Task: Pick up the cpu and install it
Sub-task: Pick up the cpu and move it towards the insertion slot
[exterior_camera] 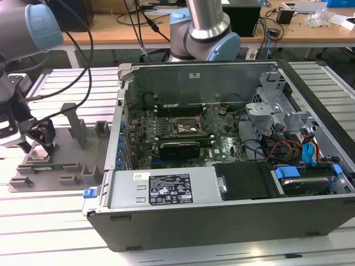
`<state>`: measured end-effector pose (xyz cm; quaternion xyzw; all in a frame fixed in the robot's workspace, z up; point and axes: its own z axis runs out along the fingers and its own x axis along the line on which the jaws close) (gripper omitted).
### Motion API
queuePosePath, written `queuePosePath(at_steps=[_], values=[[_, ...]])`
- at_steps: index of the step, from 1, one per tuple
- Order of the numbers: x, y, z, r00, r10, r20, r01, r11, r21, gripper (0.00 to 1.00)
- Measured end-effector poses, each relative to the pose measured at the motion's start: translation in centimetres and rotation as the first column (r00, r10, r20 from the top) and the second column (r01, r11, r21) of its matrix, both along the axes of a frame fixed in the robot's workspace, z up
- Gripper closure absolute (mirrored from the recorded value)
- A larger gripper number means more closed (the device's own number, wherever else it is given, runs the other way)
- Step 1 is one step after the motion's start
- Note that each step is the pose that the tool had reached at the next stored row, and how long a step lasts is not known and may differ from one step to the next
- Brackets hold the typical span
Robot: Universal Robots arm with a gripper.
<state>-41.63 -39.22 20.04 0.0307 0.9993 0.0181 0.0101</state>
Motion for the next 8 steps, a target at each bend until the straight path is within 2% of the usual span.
queuePosePath(at_steps=[3, 8], values=[[0.0, 0.07, -0.44, 0.9999, 0.017, 0.0001, -0.017, 0.9999, 0.0001, 0.38], [-0.01, 0.17, -0.7, 0.9994, 0.035, 0.0, -0.035, 0.9994, 0.0001, 0.38]])
